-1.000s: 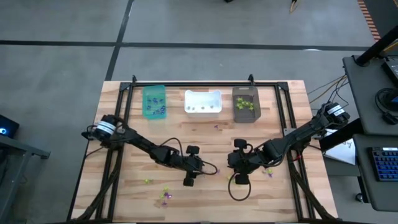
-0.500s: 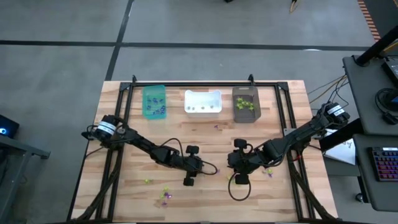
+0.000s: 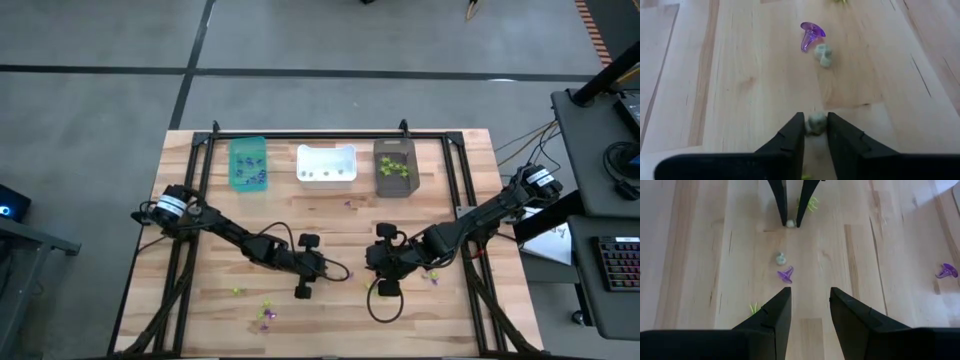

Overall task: Sort Halloween decoration
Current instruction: Put the white skull toy into the white bin, then put the green spider toy into the black bin

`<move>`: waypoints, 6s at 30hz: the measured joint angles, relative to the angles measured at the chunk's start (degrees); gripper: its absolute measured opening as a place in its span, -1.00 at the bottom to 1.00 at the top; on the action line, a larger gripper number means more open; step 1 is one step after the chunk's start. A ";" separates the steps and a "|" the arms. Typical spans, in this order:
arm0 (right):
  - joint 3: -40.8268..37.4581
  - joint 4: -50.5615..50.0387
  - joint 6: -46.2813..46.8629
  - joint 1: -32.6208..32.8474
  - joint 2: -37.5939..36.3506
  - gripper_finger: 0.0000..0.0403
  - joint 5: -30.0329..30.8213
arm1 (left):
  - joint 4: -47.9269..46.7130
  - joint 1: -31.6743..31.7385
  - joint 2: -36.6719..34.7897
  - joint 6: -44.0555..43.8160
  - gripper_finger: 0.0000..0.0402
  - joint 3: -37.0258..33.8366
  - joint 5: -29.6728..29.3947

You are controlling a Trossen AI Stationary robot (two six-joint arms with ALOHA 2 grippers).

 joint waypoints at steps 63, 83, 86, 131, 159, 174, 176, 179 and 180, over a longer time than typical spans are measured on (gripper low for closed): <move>0.33 1.52 1.56 -0.43 -0.02 -0.37 7.48 | -15.17 41.22 -17.69 5.01 -0.80 5.23 0.45; 0.33 1.43 3.51 -0.39 0.00 -0.37 7.40 | -60.99 41.46 7.21 30.74 -0.80 41.63 0.28; 0.33 1.41 3.51 -0.39 -0.02 -0.37 7.40 | -64.57 41.46 9.67 32.53 -0.80 45.65 0.60; 0.35 0.99 13.74 -0.39 -0.02 -0.37 6.17 | -78.56 41.95 13.32 26.31 -0.38 67.00 25.26; 0.35 -0.87 46.08 2.89 1.31 -0.37 -11.08 | -45.78 19.80 -18.69 10.03 -0.55 31.44 6.23; 0.37 -4.80 41.10 4.33 5.46 -0.37 -15.27 | -2.19 5.61 -22.10 8.37 -0.55 5.79 1.97; 0.37 -4.71 37.75 4.77 5.87 -0.37 -15.28 | 3.66 4.14 -20.40 8.33 -0.55 4.13 1.35; 0.37 -4.69 30.18 5.86 6.48 -0.39 -14.93 | 10.11 2.67 -16.96 8.80 -0.55 3.65 0.22; 0.37 -4.79 27.60 6.57 6.71 -0.40 -13.97 | 11.18 2.31 -15.79 9.18 -0.55 3.65 -0.55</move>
